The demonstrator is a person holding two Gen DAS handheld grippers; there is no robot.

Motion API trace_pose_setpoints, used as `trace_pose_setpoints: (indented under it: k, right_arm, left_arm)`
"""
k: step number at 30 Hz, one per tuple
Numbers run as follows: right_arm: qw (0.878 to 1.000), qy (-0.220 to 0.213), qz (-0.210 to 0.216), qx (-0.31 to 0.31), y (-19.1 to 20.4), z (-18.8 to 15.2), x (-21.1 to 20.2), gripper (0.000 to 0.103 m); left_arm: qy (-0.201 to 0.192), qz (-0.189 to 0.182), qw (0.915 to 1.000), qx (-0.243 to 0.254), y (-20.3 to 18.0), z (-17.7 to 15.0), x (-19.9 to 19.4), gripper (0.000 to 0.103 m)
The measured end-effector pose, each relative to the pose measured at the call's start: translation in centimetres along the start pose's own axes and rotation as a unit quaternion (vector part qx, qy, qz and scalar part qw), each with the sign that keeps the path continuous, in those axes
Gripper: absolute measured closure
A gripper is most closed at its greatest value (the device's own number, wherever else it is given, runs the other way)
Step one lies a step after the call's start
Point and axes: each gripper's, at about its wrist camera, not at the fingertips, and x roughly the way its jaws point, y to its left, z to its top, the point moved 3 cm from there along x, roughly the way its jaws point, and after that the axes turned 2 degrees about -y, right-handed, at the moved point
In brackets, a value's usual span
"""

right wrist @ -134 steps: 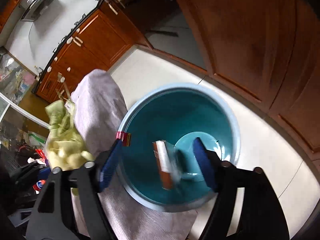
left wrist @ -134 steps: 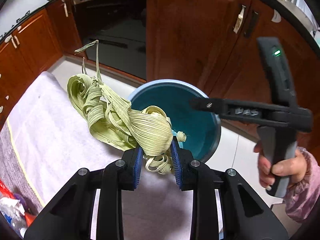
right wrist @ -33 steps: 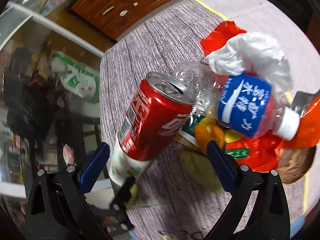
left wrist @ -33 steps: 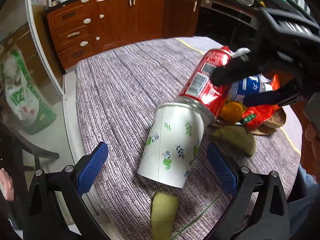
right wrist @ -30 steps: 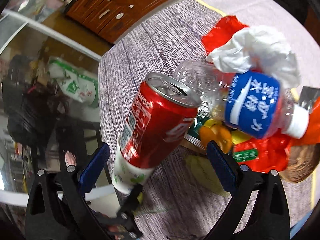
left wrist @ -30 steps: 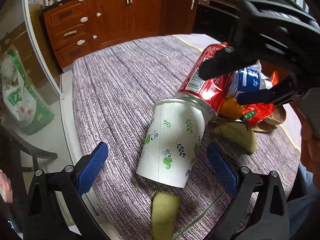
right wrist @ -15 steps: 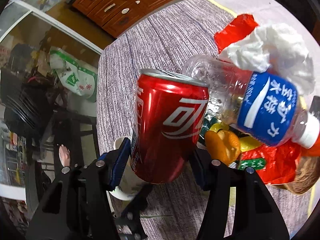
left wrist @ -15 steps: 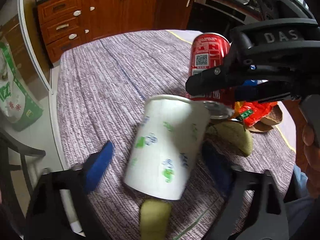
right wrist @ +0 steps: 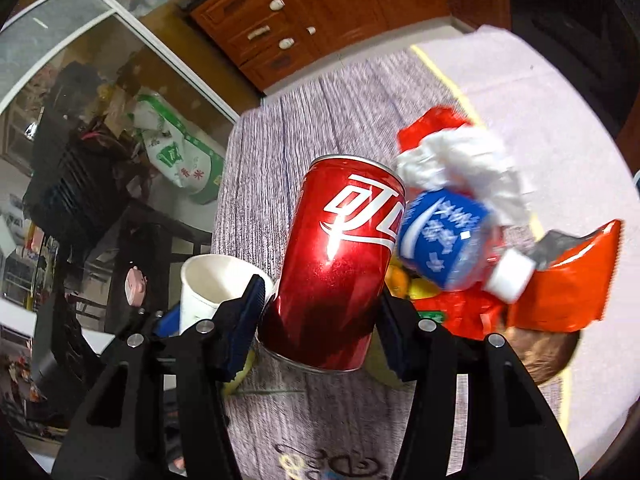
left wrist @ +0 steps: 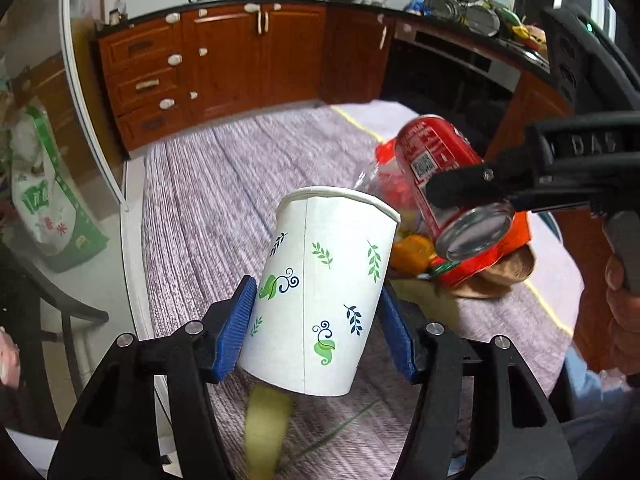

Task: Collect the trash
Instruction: 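Grasp the red Coca-Cola can with the right tool while the left tool grasps the white paper cup, then carry the can and cup over the teal bin and release both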

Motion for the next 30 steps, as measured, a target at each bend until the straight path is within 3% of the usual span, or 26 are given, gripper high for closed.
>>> trace_pose_setpoints:
  k: [5,14,20,30]
  right_arm:
    - [1.0,-0.015,0.008,-0.005,-1.8,0.1,-2.8,0.052]
    - [0.999,-0.051,-0.002,0.003,-8.6,0.1,-8.9,0.052]
    - [0.994,-0.093,-0.008,0.056,-16.2,0.3,-13.7,0.052]
    - [0.971,-0.158,-0.049,0.171,-31.3,-1.6,-20.3,0.052]
  left_arm:
    - [0.0,0.008,1.0,0.004,-3.0,1.6,-0.9,0.042]
    - [-0.006,-0.017,0.9984,0.053,-10.8,4.7,-1.5,0.042]
    - [-0.001,-0.048,0.9947,0.09,-17.3,6.6,-0.3,0.042]
    - [0.023,-0.101,0.9823,0.156,-30.1,9.2,4.1,0.041]
